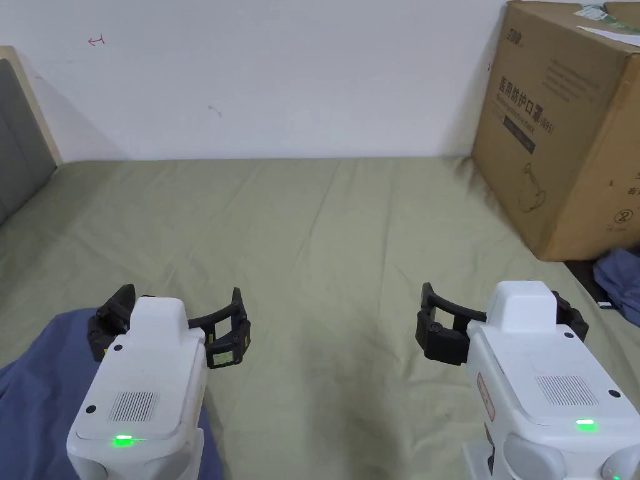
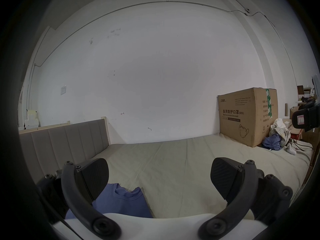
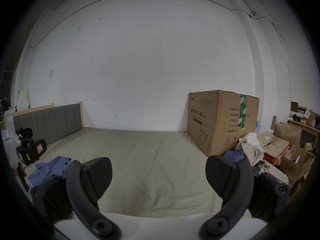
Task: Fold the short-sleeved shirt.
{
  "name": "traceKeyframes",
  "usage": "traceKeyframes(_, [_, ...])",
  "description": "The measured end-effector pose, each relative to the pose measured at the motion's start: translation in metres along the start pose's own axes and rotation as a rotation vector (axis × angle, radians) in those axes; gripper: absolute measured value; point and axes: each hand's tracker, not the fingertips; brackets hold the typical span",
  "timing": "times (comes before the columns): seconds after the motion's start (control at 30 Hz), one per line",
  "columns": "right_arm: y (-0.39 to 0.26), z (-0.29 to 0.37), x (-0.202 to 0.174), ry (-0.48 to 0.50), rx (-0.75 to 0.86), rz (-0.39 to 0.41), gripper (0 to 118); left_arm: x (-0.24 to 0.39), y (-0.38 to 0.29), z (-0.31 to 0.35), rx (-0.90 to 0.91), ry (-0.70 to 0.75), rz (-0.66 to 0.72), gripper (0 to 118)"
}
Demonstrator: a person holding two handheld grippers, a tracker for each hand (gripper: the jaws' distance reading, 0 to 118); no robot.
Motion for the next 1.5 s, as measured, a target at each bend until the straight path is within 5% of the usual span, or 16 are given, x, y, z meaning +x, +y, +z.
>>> traceKeyframes(0.7, [0.003, 0.001, -0.002, -0.006, -0.013, 0.018, 105, 0.000, 0.003, 0.001, -0.002, 0.010, -0.007, 116])
traceKeyframes(0.77, [0.003, 0.002, -0.002, -0.007, -0.011, 0.026, 88, 0.000, 0.004, 0.002, -0.003, 0.006, 0.006, 103])
traceKeyframes(0.87, [0.003, 0.002, -0.003, -0.020, -0.019, 0.053, 13, 0.000, 0.006, 0.001, -0.017, -0.008, 0.035, 21])
traceKeyframes(0.9, [0.003, 0.001, -0.003, -0.018, -0.024, 0.054, 2, 0.000, 0.007, 0.000, -0.034, -0.044, 0.057, 3])
traceKeyframes(1.23, [0.004, -0.005, -0.011, 0.049, -0.025, 0.040, 0, -0.012, 0.006, 0.008, -0.045, 0.006, 0.042, 0])
traceKeyframes(1.5, [0.013, -0.023, -0.069, 0.226, 0.003, 0.050, 0, -0.077, 0.001, 0.034, -0.062, 0.162, 0.040, 0])
